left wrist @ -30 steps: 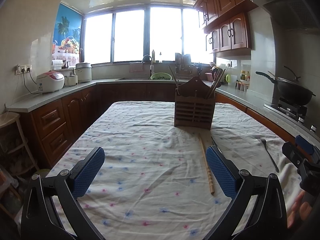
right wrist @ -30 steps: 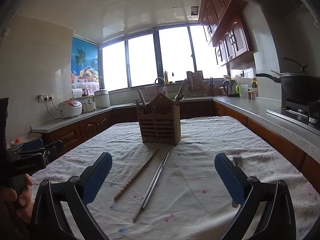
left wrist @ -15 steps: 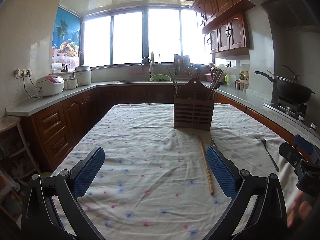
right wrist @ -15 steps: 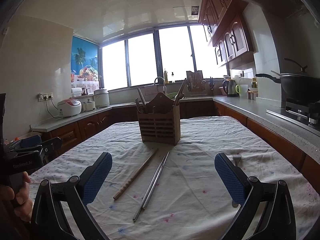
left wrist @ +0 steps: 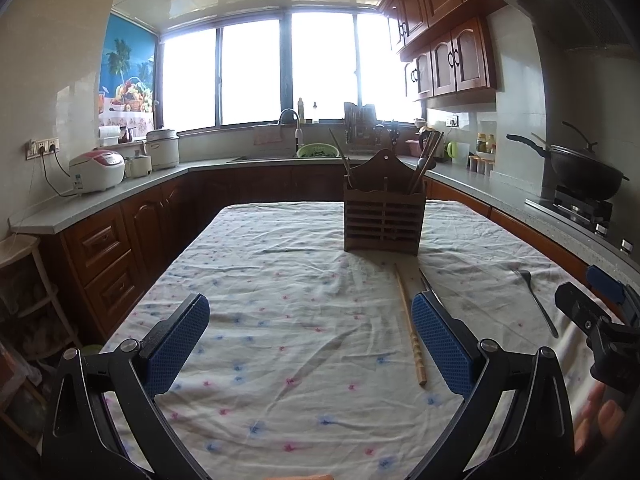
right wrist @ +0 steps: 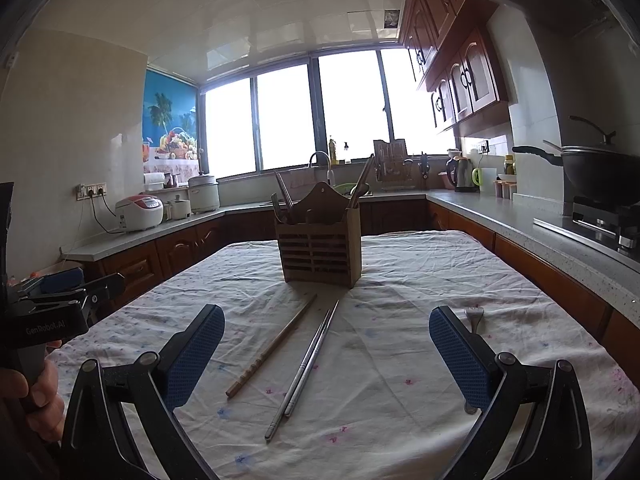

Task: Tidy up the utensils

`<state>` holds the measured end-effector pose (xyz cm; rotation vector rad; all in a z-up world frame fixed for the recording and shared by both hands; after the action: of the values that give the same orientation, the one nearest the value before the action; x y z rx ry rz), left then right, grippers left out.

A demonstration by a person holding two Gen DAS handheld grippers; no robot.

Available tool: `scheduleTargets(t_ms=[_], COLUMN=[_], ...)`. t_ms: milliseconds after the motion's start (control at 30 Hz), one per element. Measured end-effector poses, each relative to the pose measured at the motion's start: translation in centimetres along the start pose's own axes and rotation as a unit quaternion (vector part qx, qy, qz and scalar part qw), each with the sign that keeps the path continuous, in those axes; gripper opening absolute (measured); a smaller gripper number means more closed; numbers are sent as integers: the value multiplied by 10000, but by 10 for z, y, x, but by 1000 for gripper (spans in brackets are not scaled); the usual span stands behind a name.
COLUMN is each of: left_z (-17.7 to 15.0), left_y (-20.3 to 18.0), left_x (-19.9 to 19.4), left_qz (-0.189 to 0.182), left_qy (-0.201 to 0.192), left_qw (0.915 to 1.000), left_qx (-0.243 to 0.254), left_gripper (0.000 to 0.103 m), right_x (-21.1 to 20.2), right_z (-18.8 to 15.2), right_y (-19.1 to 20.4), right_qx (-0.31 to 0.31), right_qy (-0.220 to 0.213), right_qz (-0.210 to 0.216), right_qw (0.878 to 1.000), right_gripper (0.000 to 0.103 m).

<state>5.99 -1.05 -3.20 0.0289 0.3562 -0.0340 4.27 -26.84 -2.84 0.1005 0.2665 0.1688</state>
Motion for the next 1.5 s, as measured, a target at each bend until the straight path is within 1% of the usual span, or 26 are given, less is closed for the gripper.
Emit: scheduleTargets(t_ms=[367, 1500], left_z=[-1, 2], left_y=[0, 0], left_x=[1, -5], left_qz=[13, 33], left_qy=[64, -41], left_qw=[10000, 10000], left_qx=[4, -51], left_gripper=[103, 103], right_x=[0, -6], right_z=[-1, 7], right_y=[-1, 1], right_qx=[9, -1], right_qy=[18, -105], right_qz=[-11, 0], right_qw=[10000, 9999], right_gripper=[103, 103])
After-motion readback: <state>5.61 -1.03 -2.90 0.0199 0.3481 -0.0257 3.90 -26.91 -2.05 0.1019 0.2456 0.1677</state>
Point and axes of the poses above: each gripper's, at about its wrist camera, not at the fingertips, and x roughly the way its jaws point, y to its left, z to its top, the point moved 2 cm from there along x, roughly the way its jaws point
